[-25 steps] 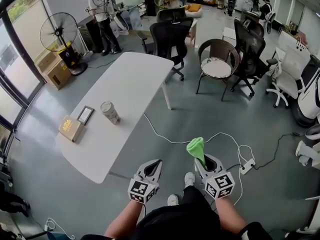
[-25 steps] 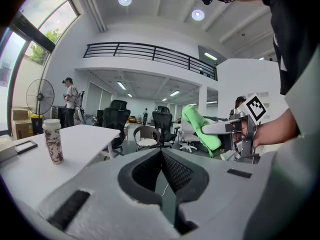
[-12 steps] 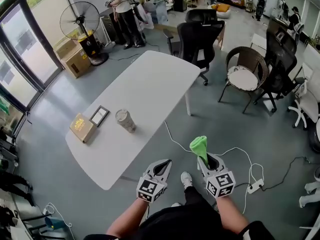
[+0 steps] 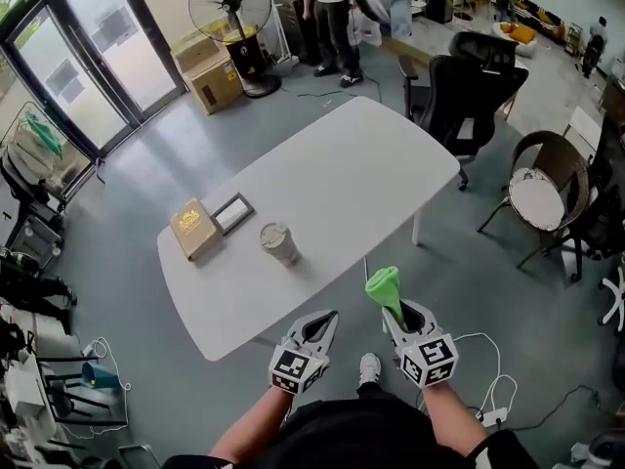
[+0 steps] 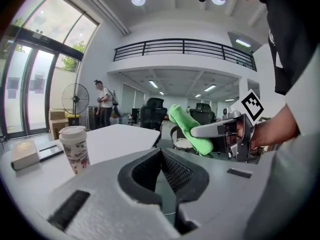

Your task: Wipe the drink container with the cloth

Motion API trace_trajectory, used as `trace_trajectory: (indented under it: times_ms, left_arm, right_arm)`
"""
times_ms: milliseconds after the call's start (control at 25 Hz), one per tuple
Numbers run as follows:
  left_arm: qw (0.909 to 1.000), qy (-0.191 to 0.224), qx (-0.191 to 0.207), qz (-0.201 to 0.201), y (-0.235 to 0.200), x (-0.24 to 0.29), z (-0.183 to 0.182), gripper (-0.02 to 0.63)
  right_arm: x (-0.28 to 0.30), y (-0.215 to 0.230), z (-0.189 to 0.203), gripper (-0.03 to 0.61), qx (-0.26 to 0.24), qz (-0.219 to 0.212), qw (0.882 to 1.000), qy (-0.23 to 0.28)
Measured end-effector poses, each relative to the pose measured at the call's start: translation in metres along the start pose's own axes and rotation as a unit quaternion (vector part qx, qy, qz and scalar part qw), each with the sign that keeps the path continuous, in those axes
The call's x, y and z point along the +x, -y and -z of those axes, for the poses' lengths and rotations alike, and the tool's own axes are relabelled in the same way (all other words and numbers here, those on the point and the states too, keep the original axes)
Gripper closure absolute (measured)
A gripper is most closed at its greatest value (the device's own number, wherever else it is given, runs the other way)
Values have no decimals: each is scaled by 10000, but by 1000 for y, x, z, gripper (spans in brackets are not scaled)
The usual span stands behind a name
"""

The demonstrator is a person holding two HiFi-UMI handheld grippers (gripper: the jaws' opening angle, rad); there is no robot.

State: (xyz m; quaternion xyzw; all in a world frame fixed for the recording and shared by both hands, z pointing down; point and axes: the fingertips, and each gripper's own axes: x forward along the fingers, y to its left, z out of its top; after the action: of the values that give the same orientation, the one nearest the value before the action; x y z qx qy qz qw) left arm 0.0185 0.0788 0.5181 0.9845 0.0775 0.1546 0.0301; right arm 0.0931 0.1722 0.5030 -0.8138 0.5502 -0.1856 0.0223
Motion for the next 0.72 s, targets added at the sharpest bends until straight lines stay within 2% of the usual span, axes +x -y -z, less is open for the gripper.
trace_trajectory:
  times_ms: [240,360,720]
  left_arm:
    - [9966,67,-194,-793,-38,1,-8,604]
    - [9936,40,-233,-1103,-50,-6,-5,604]
    - [9853,29,-305,-1683,-97,-29,-3,604]
  right_arm:
    - [49,-3,-10,469,-357,-795,9959,-222]
    - [69,-12,-12,469,-329,-1116,9929,-260]
    - [125,-24,-30,469,98,-1482,9889,-89]
